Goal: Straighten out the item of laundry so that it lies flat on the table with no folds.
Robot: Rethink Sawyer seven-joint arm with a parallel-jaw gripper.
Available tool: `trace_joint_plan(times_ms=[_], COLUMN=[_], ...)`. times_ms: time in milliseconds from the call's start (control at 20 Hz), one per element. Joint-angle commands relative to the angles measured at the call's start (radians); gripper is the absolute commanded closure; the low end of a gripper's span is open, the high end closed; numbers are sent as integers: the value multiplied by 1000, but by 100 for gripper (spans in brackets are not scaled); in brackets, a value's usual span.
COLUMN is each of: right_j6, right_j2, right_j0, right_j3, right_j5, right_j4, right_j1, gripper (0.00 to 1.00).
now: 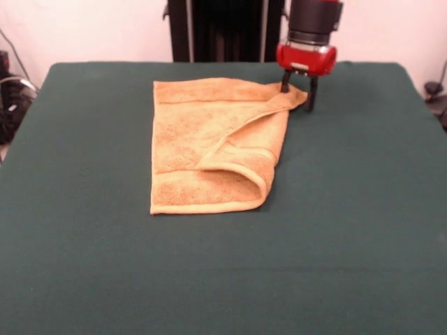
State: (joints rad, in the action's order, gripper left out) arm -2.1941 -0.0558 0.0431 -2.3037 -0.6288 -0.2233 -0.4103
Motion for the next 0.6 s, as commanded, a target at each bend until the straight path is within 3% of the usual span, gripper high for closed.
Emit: trace_joint_plan(times_ms=[50, 200, 350, 500, 600], right_j6=[-197, -162, -156, -110, -67], right_j2=[-204, -165, -150, -59, 80], right_j0=[-93, -122, -145, -235, -358], right_j3=[171, 139, 141, 149, 144], right_j5=[275, 359, 373, 445, 573], right_j4=[-152, -206, -237, -320, -412], right_j1=[92, 10, -5, -41, -104], gripper=[0, 0, 0, 0, 0])
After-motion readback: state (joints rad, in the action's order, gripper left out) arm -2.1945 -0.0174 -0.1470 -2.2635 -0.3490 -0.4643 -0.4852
